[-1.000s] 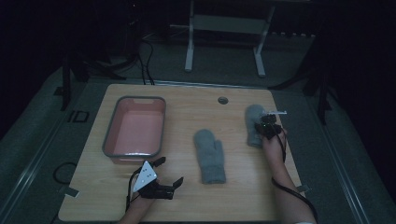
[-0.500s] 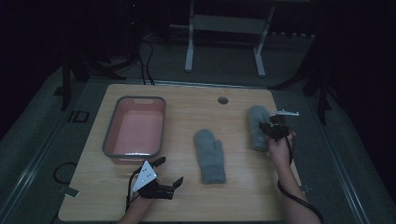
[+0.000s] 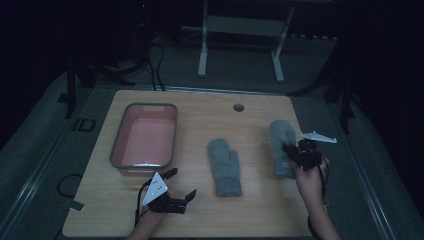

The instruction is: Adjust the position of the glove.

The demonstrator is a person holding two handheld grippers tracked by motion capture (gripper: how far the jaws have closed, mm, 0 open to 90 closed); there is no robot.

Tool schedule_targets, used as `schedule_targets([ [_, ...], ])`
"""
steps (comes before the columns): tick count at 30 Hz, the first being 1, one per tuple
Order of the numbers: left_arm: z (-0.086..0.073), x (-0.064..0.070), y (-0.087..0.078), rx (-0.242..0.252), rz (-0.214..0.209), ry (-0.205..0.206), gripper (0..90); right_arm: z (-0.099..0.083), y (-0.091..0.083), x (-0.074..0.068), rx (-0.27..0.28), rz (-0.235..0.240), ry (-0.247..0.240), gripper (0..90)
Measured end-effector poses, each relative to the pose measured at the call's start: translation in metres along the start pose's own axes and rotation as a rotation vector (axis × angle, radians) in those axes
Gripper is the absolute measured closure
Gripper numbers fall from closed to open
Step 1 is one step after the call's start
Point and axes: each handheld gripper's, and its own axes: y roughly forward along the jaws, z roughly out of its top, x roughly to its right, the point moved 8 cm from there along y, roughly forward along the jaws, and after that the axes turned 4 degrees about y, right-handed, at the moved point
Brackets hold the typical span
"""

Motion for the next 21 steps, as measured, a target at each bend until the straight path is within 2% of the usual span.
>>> schedule_targets([
  [1,0.000,0.000,0.000,0.000,0.000,-0.001,1.7,-0.005,0.000,-0.001,-0.007,-0.008,-0.010,81.6],
  [7,0.000,0.000,0.000,0.000,0.000,0.000,1.7,-0.041,0.002,-0.004,-0.050,0.003,0.028,81.6],
  [12,0.000,0.000,0.000,0.004,0.003,0.003,1.7,-0.066,0.012,-0.005,-0.095,0.002,0.023,81.3],
  [17,0.000,0.000,0.000,0.004,0.003,0.003,1.7,-0.078,0.022,0.000,-0.133,-0.009,-0.003,79.4],
  [21,0.000,0.000,0.000,0.004,0.002,0.005,1.7,-0.083,0.026,0.001,-0.143,-0.008,-0.008,77.7],
])
